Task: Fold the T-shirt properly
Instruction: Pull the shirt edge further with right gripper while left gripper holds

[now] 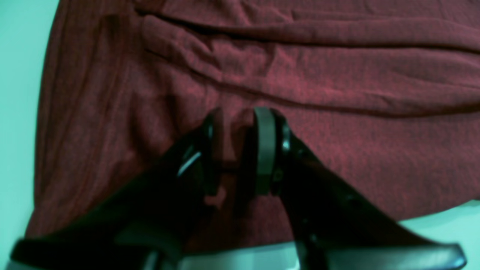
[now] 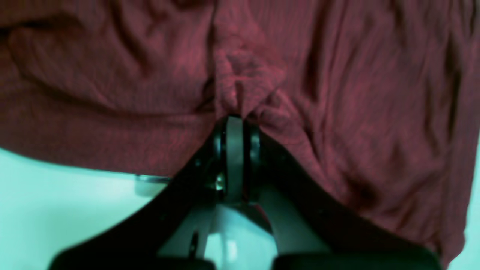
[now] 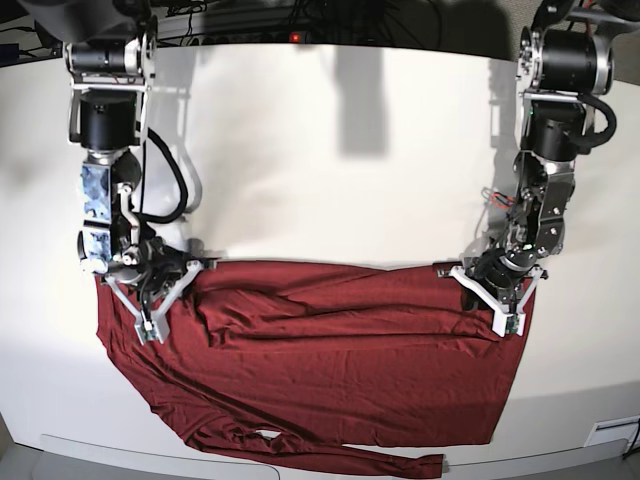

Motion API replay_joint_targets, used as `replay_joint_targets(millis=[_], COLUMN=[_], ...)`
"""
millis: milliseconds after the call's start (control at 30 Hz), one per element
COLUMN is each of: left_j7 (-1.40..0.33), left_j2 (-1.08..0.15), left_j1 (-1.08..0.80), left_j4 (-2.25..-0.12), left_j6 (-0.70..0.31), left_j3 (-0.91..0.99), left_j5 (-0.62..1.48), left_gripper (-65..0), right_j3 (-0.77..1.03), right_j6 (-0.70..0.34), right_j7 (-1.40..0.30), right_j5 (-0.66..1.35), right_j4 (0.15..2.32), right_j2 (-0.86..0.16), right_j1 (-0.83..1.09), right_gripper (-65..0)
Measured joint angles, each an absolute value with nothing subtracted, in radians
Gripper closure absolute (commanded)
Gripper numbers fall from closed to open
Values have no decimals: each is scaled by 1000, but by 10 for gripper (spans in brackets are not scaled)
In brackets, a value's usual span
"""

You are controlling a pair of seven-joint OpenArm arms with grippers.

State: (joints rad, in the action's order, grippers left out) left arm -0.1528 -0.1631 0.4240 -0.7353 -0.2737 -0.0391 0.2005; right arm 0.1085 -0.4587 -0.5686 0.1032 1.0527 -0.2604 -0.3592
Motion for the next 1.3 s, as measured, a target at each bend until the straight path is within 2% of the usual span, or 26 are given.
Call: replay_joint_targets(millis=[333, 567, 933, 1200, 1300], left_j7=[-152, -153, -152, -141, -142], left_j2=[-163, -163, -163, -164, -167], left_j1=[424, 424, 424, 424, 424], left_j4=[-735, -735, -735, -735, -735], left_j6=[-274, -274, -274, -274, -274], left_j3=[-39, -39, -39, -39, -39], left_j5=[200, 200, 178, 147, 147], left_gripper=[-140, -140, -140, -140, -140], right_j3=[109, 108, 107, 107, 106], right_j6=[-460, -514, -558, -565, -566], right_j7=[-628, -675, -736, -736, -682], right_j5=[107, 218, 239, 238, 177], right_j4=[1053, 1053, 1053, 1053, 1053], right_j2=[-295, -347, -385, -385, -385], right_j1=[-395, -397, -419, -466, -480], right_gripper=[0, 0, 0, 0, 0])
